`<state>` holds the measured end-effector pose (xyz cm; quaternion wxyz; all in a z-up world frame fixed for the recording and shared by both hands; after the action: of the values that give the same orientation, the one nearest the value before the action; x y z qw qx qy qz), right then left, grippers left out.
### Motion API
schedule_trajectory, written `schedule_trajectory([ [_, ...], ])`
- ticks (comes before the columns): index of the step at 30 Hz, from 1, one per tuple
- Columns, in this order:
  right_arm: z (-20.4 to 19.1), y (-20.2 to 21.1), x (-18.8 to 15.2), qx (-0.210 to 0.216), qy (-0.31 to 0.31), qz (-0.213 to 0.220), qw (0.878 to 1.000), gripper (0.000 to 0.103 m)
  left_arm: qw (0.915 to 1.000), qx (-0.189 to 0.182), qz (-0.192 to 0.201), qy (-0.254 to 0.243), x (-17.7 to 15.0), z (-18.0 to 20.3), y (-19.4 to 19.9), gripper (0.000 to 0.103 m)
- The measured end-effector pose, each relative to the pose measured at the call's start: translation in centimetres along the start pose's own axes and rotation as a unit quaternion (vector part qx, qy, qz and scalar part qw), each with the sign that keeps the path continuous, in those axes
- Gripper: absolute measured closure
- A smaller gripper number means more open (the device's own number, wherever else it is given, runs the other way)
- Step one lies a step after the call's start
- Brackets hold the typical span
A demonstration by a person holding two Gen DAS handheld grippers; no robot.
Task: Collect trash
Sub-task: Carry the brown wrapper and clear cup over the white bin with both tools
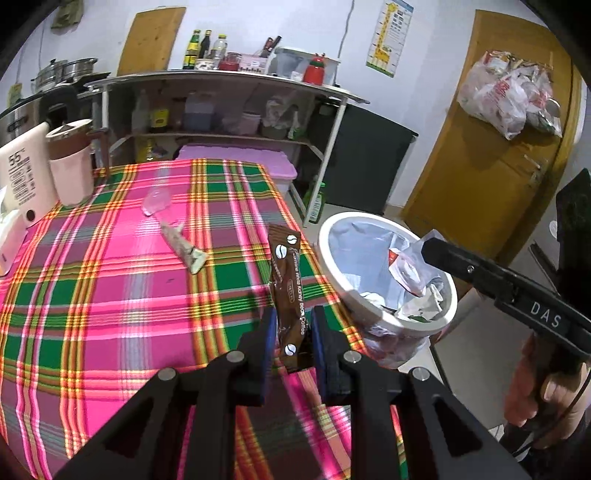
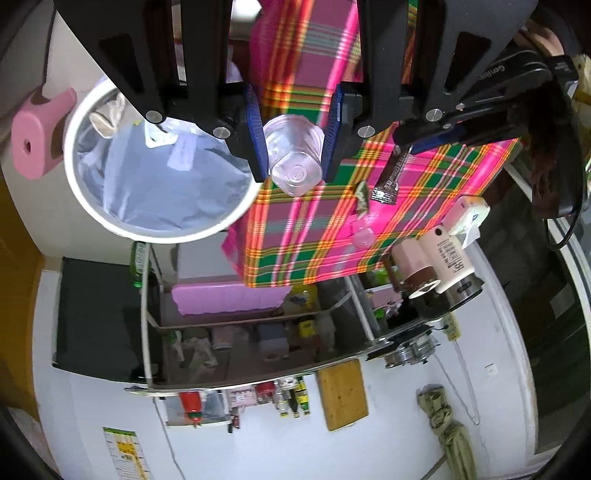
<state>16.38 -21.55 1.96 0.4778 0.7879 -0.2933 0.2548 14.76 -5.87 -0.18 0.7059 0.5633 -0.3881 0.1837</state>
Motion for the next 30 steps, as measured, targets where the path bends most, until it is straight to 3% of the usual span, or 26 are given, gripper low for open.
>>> schedule_trajectory([
  [19,8.2,1.5,1.1,-0.05,-0.065,0.018,0.996,0.072,0.9975,-0.052,-0.008,-0.049,3.3,5.3,-4.6,0.083],
  [30,10.6,0.4,1.1,-0.067,-0.083,0.008,0.994,0.072,0.9948,-0.075,-0.029,-0.063,4.2,7.5,-7.9,0.083],
])
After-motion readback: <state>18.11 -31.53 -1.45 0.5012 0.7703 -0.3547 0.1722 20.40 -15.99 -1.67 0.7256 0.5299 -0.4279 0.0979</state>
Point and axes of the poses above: each gripper's, at about its wrist camera, not at the fingertips, and y roughly against the way its jaws point, z to its right, x to its top, the point moved 4 cm from there along -y, roughly the way its jaws point, and after that the axes turned 13 degrees about -y, right-handed, at the moved point
